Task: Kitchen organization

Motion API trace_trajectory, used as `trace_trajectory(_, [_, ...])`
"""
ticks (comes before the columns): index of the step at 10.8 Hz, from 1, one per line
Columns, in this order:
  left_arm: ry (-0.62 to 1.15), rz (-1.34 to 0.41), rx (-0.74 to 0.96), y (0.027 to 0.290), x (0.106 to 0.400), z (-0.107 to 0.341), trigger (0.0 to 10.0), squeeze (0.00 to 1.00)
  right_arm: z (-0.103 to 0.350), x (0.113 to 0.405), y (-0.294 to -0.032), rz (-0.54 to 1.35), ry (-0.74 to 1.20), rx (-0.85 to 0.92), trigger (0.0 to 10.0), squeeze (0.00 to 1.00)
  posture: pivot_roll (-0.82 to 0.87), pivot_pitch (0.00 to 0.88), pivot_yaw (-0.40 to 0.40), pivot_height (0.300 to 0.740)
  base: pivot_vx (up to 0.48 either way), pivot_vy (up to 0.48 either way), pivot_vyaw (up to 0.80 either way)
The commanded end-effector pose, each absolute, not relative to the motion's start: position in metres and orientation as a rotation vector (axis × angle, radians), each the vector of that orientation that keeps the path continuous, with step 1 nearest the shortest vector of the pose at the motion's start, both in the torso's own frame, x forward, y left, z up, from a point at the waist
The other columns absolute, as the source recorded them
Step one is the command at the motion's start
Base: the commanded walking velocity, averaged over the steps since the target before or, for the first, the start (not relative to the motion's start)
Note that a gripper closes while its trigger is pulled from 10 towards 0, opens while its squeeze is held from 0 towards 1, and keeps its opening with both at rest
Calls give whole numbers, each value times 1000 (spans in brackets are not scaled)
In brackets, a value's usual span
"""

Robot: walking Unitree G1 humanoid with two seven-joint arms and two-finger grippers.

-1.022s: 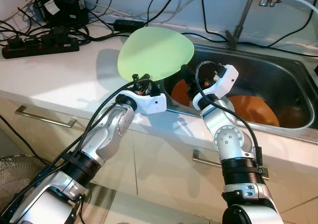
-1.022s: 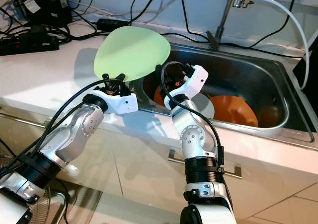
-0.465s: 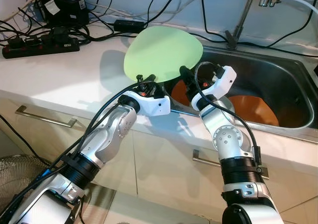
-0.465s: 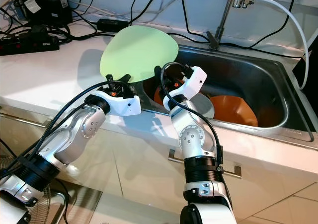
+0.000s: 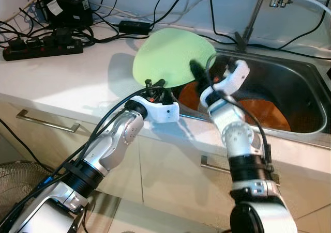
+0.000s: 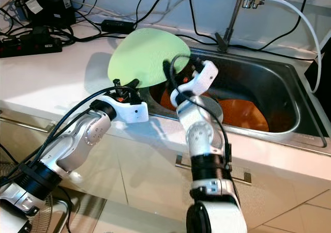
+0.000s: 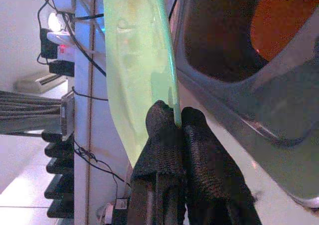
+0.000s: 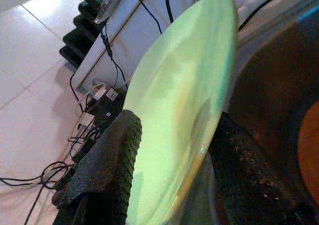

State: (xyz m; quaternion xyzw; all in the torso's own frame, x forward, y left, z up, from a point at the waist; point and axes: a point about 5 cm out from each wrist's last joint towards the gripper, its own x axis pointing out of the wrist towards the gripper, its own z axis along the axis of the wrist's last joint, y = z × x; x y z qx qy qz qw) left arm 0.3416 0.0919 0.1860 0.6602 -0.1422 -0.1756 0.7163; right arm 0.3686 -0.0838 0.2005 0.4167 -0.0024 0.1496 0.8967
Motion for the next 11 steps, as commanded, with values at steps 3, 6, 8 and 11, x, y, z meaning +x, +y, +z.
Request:
trace_trajectory(3, [-389, -378, 1467, 85, 338, 198, 10000, 0, 222, 372, -61, 359, -40, 937, 0, 0, 250, 24, -50, 740, 0, 0, 0])
trace_trajectory(6, [-391, -373, 1468, 86, 339, 199, 10000, 0, 223, 374, -63, 353, -45, 942, 0, 0, 249, 28, -51, 740, 0, 0, 0])
trace_trajectory(8, [-400, -366, 1470, 86, 339, 199, 10000, 0, 222, 374, -63, 350, -41, 954, 0, 0, 251, 23, -53, 740, 0, 0, 0])
trace_trajectory(11, [-405, -377, 1471, 85, 340, 198, 10000, 1000, 220, 373, -59, 360, -27, 976, 0, 0, 252, 14, -55, 740, 0, 0, 0])
